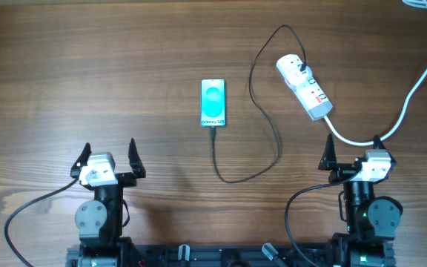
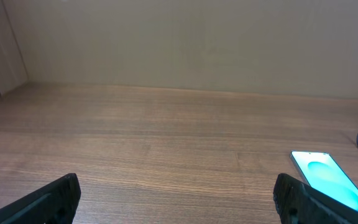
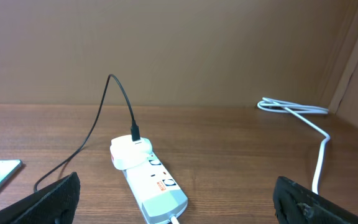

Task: Plug charger to phone and switch on socket

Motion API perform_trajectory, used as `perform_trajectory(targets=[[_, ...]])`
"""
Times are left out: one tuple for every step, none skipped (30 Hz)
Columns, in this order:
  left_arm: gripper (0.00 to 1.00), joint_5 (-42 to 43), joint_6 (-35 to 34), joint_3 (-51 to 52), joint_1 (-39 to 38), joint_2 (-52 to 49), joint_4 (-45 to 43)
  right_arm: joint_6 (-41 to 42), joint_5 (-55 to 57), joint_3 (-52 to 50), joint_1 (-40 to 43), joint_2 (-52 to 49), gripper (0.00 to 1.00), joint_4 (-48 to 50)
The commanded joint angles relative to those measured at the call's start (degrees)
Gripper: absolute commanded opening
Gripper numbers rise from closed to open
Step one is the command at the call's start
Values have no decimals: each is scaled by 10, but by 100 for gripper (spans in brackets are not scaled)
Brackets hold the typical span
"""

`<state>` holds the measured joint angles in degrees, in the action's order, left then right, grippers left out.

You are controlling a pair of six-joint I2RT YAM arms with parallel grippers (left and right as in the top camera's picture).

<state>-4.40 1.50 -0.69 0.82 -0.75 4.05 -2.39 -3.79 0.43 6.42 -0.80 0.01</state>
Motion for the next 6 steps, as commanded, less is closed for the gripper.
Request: perform_trajectory(targets=[[100, 7, 13, 4, 4, 5, -2, 10, 7, -1, -2, 0, 100, 1], [100, 7, 13, 4, 4, 5, -2, 10, 8, -1, -2, 0, 100, 1], [100, 7, 13, 4, 4, 5, -2, 10, 8, -1, -2, 0, 100, 1], [100, 7, 13, 4, 4, 5, -2, 10, 8, -1, -2, 0, 100, 1], [100, 7, 13, 4, 4, 5, -2, 10, 7, -1, -2, 0, 100, 1], [100, 7, 13, 4, 4, 5, -2, 10, 8, -1, -2, 0, 100, 1]])
